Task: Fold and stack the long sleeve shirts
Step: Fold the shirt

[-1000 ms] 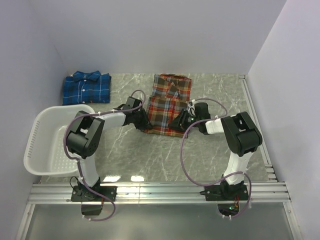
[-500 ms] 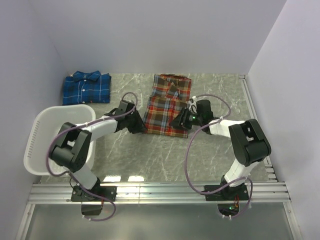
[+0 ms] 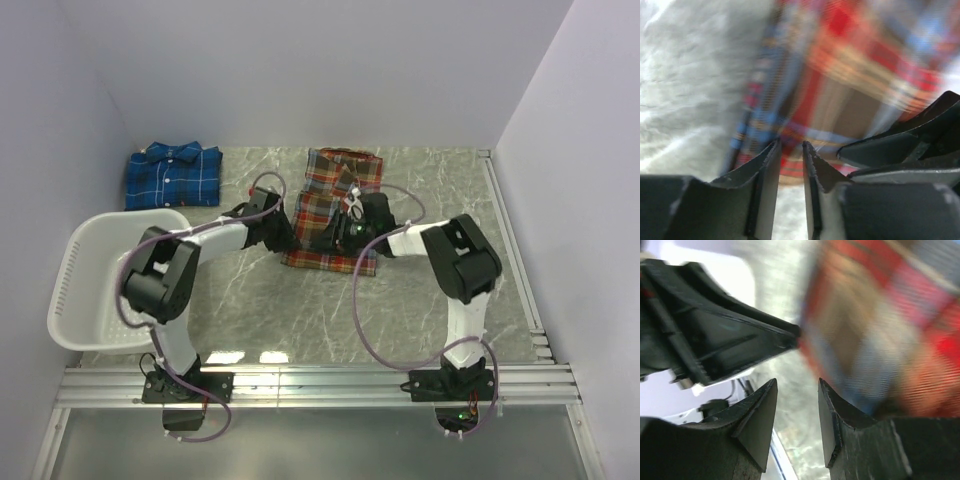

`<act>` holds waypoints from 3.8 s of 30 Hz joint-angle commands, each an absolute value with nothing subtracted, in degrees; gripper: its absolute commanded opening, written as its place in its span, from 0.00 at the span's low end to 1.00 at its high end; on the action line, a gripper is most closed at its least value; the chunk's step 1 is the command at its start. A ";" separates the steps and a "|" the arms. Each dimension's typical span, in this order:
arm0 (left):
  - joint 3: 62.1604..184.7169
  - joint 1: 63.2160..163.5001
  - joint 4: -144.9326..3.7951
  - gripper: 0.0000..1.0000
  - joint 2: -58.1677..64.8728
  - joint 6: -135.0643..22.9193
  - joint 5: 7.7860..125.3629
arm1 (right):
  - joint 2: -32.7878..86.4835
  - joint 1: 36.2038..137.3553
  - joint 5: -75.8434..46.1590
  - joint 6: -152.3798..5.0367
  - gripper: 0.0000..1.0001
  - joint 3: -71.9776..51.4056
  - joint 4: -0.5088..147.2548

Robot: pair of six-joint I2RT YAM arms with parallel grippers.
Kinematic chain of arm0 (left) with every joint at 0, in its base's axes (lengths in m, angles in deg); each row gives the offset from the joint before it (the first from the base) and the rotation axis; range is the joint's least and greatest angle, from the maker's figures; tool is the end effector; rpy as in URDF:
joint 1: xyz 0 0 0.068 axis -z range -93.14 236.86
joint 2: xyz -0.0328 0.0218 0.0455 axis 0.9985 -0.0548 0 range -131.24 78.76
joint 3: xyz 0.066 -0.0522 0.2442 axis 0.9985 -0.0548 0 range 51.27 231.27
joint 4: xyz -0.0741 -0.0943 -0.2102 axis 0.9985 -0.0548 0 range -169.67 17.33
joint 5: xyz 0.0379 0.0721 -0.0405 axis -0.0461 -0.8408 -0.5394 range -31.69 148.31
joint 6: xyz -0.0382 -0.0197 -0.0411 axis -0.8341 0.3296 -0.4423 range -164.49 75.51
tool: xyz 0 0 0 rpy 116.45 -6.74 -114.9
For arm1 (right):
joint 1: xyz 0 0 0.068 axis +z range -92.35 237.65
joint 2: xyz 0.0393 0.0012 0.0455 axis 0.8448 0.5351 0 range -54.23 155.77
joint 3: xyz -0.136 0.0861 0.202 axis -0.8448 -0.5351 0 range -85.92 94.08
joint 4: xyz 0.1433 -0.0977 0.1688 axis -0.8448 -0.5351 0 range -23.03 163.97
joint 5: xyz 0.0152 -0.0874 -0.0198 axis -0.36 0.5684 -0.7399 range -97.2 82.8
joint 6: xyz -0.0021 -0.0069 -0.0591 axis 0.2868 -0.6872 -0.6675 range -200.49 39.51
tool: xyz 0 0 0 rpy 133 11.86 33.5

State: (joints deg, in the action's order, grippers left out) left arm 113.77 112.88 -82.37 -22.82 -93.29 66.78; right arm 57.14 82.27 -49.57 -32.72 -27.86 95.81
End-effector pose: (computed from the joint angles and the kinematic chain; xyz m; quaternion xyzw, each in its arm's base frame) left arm 0.3198 -0.1631 0.1746 -0.1588 0.9202 -0.2682 0.2369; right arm 0.3363 0.1863 0.1460 -0.0098 0.8323 0.5236 0.1817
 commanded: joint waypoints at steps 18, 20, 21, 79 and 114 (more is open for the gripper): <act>105.85 110.41 -82.51 0.19 -26.18 -96.61 66.49 | 53.61 78.66 -56.86 -39.96 0.46 -32.22 84.71; 105.76 110.41 -82.87 0.19 -25.83 -96.70 65.96 | 54.39 78.22 -56.42 -42.77 0.46 -32.22 80.13; 105.59 110.41 -82.87 0.19 -25.74 -96.70 65.79 | 54.66 77.87 -55.98 -42.96 0.46 -32.57 79.25; 132.40 106.19 -70.11 0.60 -33.32 -88.88 69.04 | 50.74 62.39 -41.48 -35.39 0.45 -21.67 88.05; 118.15 132.98 -102.64 0.46 -22.67 -79.30 75.28 | 44.31 70.05 -6.32 -57.63 0.47 -23.26 47.86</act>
